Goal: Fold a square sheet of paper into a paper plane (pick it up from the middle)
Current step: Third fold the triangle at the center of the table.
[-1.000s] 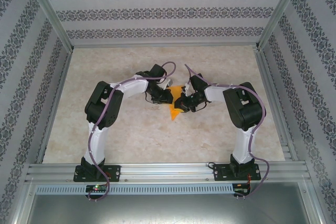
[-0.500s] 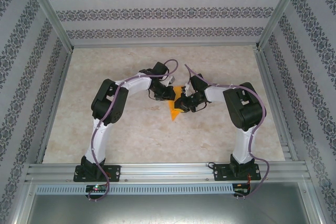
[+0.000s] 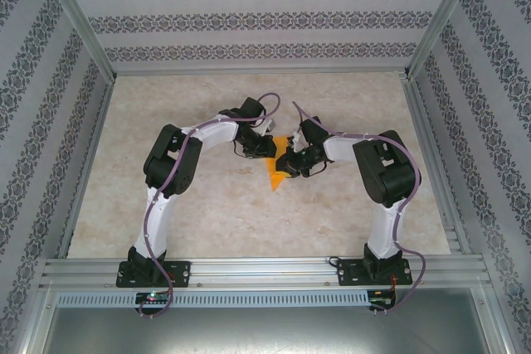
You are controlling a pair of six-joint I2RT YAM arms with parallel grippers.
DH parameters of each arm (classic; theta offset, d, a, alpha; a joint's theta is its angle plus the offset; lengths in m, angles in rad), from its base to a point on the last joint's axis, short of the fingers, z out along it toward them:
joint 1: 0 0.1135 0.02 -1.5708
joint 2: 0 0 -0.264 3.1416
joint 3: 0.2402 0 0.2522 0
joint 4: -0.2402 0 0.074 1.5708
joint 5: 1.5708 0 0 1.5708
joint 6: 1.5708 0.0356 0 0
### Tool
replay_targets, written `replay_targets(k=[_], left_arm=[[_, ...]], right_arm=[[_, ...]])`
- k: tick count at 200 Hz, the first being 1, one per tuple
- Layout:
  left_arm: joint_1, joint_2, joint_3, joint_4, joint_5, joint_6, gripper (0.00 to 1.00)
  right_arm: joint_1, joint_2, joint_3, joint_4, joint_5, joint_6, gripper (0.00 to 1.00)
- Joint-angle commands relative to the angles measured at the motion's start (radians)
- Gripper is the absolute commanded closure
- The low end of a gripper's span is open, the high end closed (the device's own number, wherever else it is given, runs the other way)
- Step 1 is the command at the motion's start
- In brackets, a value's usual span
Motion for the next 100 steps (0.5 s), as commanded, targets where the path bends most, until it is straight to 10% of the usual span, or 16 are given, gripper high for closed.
replay_targets(k=[1,100], left_arm=[[0.005,0.03,-0.043,-0.041,-0.037,0.025,0.82],[0.006,0.035,-0.055,-0.041,-0.033,0.034,0.82]], right_arm=[[0.01,-0.004,0.004,-0.021,0.044,0.011,0.88],[0.015,-0.028,0.001,0.017,0.025,0.038,0.88]])
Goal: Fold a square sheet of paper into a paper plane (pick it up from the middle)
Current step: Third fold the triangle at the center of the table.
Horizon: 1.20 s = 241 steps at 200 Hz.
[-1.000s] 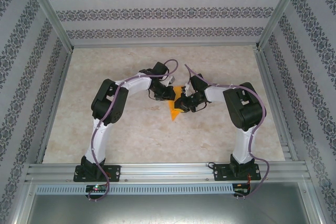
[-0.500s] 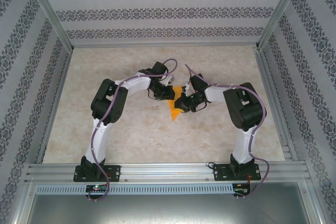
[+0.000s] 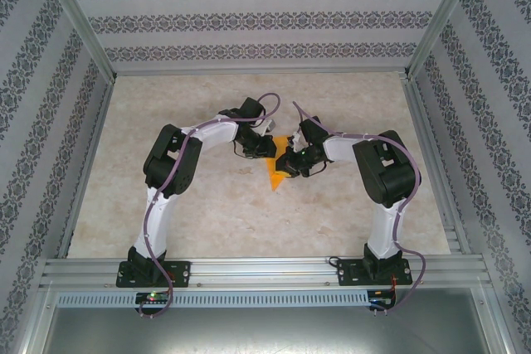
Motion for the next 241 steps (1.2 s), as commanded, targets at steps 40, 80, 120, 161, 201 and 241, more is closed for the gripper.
replay_targets(k=[40,80,120,161,201,241], left_arm=[[0.004,0.036,-0.051,-0.049,-0.04,0.035,0.82],[0.004,0.034,-0.053,-0.05,-0.038,0.036,0.82],[0.004,0.033,-0.053,-0.052,-0.037,0.036,0.82],[0.004,0.033,-0.057,-0.049,-0.034,0.035,0.82],[0.004,0.034,-0.055,-0.05,-0.032,0.035,0.82],[0.003,0.038,-0.051,-0.052,-0.029,0.036,0.82]], right_arm=[[0.008,-0.046,-0.005,-0.019,0.035,0.002,0.88],[0.01,-0.042,0.0,-0.015,0.036,0.007,0.88],[0.012,-0.007,0.02,-0.013,0.036,0.008,0.88],[0.014,0.017,0.037,-0.029,0.046,-0.002,0.88],[0.016,0.034,0.043,-0.028,0.046,-0.004,0.88],[0.02,0.023,0.048,-0.016,0.04,0.001,0.88]])
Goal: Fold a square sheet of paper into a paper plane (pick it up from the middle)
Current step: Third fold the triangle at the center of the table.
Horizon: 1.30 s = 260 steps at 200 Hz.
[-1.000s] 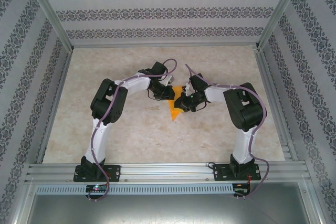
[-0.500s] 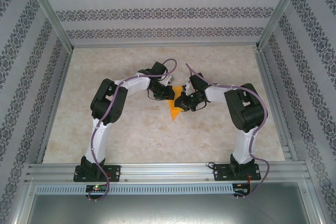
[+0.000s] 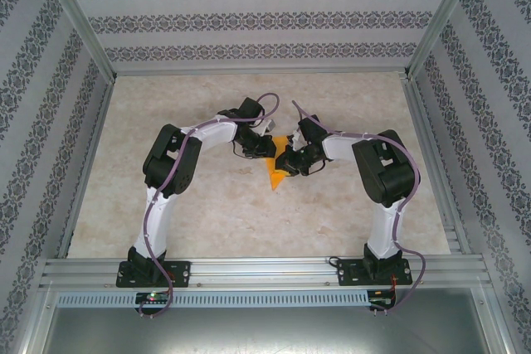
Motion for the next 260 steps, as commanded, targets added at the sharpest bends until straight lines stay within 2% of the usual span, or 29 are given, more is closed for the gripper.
replay_targets(k=[1,136,192,260], left_arm=[[-0.002,0.039,-0.042,-0.065,-0.047,0.032,0.82],[-0.002,0.041,-0.041,-0.068,-0.046,0.033,0.82],[0.0,0.048,-0.04,-0.068,-0.043,0.035,0.82],[0.0,0.052,-0.039,-0.074,-0.042,0.037,0.82]], right_arm=[[0.012,0.016,0.025,0.002,0.014,-0.002,0.88],[0.009,0.012,0.016,0.035,-0.001,0.001,0.88],[0.017,0.037,0.059,-0.057,0.018,-0.068,0.87],[0.021,0.055,0.061,-0.072,0.04,-0.075,0.87]])
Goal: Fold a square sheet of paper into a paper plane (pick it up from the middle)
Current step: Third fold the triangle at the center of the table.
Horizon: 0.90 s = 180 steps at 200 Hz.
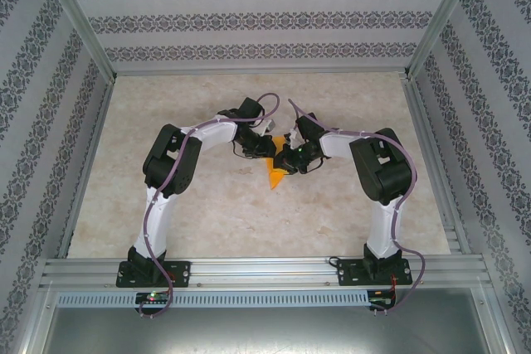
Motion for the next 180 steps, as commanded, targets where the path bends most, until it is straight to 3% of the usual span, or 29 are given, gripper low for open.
replay_targets(k=[1,71,180], left_arm=[[0.0,0.052,-0.039,-0.074,-0.042,0.03,0.82],[0.001,0.051,-0.033,-0.075,-0.039,0.028,0.82],[0.034,-0.071,0.001,-0.099,-0.062,0.006,0.78]], right_arm=[[0.013,0.025,0.01,-0.032,0.037,-0.025,0.87],[0.014,0.039,0.009,-0.045,0.048,-0.035,0.84],[0.014,0.022,-0.045,0.006,0.048,-0.031,0.6]])
